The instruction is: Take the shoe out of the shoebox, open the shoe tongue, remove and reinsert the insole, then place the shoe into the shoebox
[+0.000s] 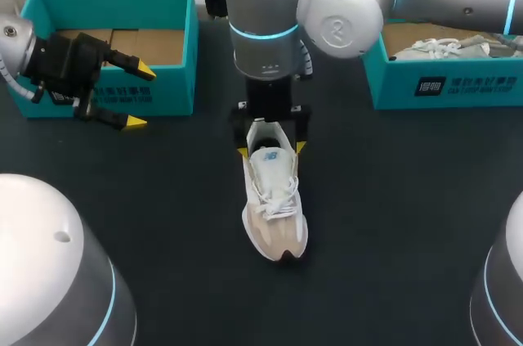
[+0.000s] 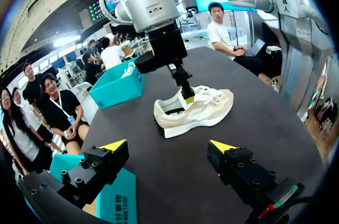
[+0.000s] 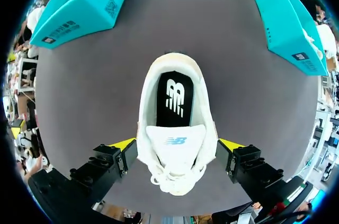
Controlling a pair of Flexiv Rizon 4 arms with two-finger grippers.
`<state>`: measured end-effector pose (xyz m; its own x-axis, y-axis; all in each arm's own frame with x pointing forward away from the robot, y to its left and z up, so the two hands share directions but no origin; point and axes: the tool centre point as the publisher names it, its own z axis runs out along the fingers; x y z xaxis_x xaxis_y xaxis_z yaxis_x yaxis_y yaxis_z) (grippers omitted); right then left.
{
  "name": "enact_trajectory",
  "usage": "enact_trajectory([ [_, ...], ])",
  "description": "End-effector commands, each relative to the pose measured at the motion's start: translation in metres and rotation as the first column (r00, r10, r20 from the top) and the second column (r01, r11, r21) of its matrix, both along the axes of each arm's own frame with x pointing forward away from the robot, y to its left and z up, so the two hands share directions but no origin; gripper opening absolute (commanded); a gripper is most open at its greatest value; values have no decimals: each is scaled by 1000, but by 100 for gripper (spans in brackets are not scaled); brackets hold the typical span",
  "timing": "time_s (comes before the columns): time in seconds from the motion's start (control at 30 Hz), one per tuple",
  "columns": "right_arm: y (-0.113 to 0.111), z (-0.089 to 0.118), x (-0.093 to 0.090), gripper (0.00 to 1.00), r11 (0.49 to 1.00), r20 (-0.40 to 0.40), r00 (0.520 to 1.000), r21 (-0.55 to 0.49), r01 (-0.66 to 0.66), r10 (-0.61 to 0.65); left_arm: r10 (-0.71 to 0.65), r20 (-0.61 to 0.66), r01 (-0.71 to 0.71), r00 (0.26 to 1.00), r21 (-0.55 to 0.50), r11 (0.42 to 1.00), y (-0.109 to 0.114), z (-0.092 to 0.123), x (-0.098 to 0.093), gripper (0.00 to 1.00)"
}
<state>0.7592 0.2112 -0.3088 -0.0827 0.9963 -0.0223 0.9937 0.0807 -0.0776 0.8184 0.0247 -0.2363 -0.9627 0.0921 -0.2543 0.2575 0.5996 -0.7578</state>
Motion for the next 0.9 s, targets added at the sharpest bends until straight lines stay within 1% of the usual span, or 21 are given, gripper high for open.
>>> enact_trajectory([
  [0.03,-8,17,-13,100,1000,56,998,6,4,-4,1,0,-1,1000,4,1000,0,0,0,100],
  [0.13,-11,19,-20,100,1000,61,998,2,6,-6,1,0,-1,1000,4,1000,0,0,0,100],
  [0.23,-14,17,-25,100,1000,63,998,1,14,-14,1,0,-1,1000,4,1000,0,0,0,100],
  [0.27,-14,16,-26,96,1000,65,998,4,21,-21,1,0,-1,1000,4,1000,0,0,0,100],
  [0.3,-15,14,-27,67,1000,61,998,5,27,-27,1,0,-1,1000,4,1000,0,0,0,100],
  [0.33,-16,12,-28,48,1000,60,998,3,26,-26,1,0,-1,1000,4,1000,0,0,0,100],
  [0.37,-16,11,-28,40,1000,62,998,6,29,-29,1,0,-1,1000,4,1000,0,0,0,100],
  [0.4,-15,9,-27,35,1000,62,998,7,30,-31,1,0,-1,1000,4,1000,0,0,0,100],
  [0.43,-16,7,-26,35,1000,61,998,8,30,-31,1,0,-1,1000,4,1000,0,0,0,100],
  [0.47,-15,5,-25,31,999,61,998,10,31,-32,1,0,-1,1000,4,1000,0,0,0,100],
  [0.53,-12,0,-22,29,1000,55,998,16,25,-26,1,0,-1,1000,4,1000,0,0,0,100],
  [0.6,-10,-4,-19,29,1000,55,998,24,20,-21,1,0,-1,1000,4,1000,0,0,0,100],
  [0.67,-7,-6,-17,27,1000,52,999,21,10,-11,1,0,-1,1000,4,1000,0,0,0,100],
  [0.77,-4,-11,-14,28,999,48,999,38,3,-5,1,0,-1,1000,4,1000,0,0,0,100],
  [0.8,-3,-14,-13,28,998,39,999,57,6,-8,1,0,-1,1000,4,1000,0,0,0,100],
  [0.9,-1,-25,-13,29,998,20,1000,68,3,-5,1,0,-1,1000,4,1000,0,0,0,100],
])
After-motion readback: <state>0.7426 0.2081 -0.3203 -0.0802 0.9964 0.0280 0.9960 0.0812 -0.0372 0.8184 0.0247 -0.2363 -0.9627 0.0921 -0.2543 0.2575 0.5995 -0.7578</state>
